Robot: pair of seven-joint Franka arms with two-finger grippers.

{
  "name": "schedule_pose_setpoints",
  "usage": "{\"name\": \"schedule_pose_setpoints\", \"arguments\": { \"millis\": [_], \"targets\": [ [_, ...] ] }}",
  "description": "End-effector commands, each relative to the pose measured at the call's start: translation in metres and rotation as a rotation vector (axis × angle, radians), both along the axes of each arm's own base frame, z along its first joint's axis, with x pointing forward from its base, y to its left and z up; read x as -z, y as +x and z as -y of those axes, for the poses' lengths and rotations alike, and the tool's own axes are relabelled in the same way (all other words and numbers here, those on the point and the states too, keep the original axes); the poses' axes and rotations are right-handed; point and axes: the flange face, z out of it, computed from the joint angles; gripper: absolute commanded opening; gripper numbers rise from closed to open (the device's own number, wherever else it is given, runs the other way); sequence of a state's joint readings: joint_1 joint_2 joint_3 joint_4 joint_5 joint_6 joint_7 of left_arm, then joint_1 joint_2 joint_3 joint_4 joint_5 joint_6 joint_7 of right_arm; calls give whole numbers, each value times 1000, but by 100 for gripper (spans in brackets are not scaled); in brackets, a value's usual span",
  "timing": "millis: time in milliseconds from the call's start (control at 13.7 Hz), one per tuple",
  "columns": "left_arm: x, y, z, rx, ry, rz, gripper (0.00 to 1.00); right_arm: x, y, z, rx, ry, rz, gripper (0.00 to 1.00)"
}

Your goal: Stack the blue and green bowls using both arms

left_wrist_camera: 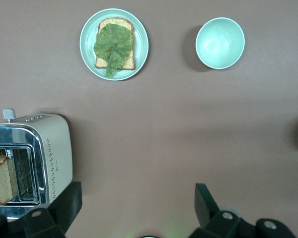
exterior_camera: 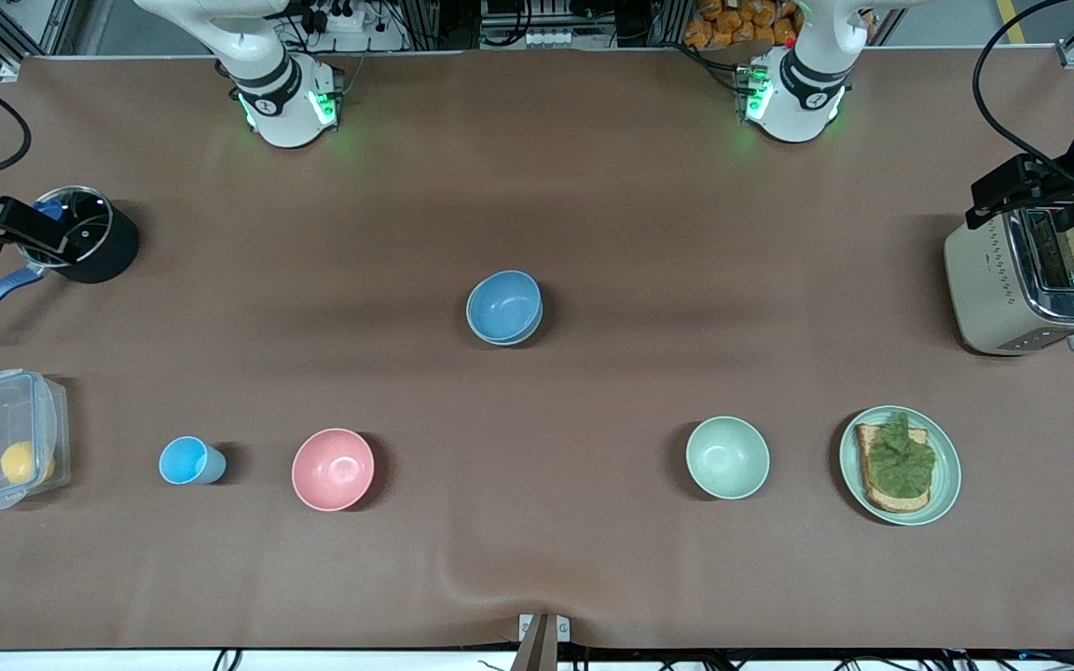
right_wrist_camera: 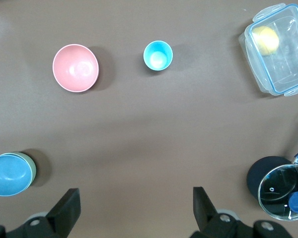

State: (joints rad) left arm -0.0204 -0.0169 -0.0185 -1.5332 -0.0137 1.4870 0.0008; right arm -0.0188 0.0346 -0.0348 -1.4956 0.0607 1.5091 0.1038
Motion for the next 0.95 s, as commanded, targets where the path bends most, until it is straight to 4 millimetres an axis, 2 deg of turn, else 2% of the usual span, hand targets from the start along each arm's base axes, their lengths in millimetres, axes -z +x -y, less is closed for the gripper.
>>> {"name": "schedule_pose_setpoints", "arguments": {
  "millis": [0, 219, 875],
  "targets": [
    [-2, 0, -3, -2, -8, 1, 100, -3, 1, -6, -29, -25, 4, 100],
    [-2, 0, -3, -2, -8, 6, 100, -5, 1, -16, -49, -52, 6, 100],
    [-2, 1, -4, -6, -8, 12, 100, -3, 1, -12, -42, -52, 0, 100]
  ]
}}
